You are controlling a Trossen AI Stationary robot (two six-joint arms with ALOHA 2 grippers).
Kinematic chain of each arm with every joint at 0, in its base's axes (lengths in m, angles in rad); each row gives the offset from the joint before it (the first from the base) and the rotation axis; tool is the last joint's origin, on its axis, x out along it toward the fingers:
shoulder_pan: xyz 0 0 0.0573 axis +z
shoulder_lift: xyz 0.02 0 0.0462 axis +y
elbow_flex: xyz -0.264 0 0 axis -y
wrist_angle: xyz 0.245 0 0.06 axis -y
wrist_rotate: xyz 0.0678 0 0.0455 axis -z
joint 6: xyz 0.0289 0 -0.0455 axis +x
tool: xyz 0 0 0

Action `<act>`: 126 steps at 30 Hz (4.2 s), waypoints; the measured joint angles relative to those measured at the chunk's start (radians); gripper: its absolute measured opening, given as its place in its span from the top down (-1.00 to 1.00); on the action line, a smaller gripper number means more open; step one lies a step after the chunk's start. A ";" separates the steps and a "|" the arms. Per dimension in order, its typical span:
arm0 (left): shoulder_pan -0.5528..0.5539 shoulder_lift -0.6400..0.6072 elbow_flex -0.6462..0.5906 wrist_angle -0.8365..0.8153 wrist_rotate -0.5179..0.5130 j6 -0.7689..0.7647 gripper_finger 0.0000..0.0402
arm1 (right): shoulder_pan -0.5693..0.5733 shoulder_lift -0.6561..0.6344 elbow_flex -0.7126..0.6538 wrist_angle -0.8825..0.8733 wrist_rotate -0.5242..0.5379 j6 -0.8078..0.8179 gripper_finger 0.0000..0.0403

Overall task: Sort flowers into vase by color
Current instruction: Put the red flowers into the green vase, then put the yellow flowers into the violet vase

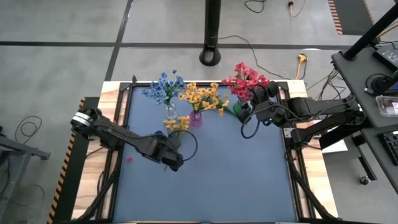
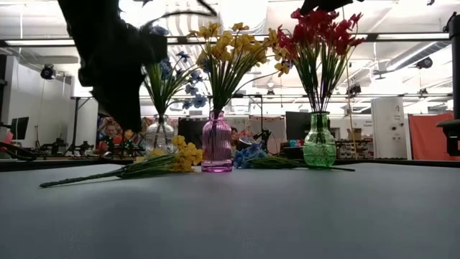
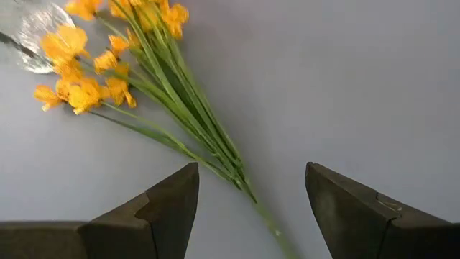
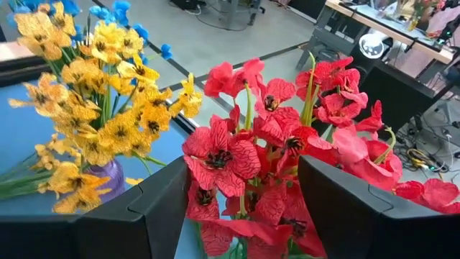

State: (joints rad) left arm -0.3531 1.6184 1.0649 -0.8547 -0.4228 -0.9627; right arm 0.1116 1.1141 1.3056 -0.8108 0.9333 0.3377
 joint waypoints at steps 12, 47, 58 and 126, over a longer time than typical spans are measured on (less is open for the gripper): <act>0.028 0.245 0.004 0.003 0.021 0.032 -0.04 | 0.000 0.000 0.000 -0.011 -0.055 0.002 -0.22; -0.066 -0.322 -0.003 -0.121 0.174 0.261 0.98 | 0.138 -0.052 0.000 -0.015 -0.079 -0.025 -0.22; -0.117 -0.426 -0.078 0.463 0.151 0.829 0.99 | 0.284 -0.056 -0.014 -0.015 -0.078 -0.064 -0.22; 0.022 -0.258 -0.328 1.379 -0.155 1.154 -0.20 | 0.253 0.285 -0.313 1.301 -0.337 -0.619 0.90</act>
State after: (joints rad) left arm -0.3312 1.3609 0.7371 0.5242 -0.5778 0.1909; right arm 0.3644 1.3994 0.9930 0.4902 0.5967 -0.2817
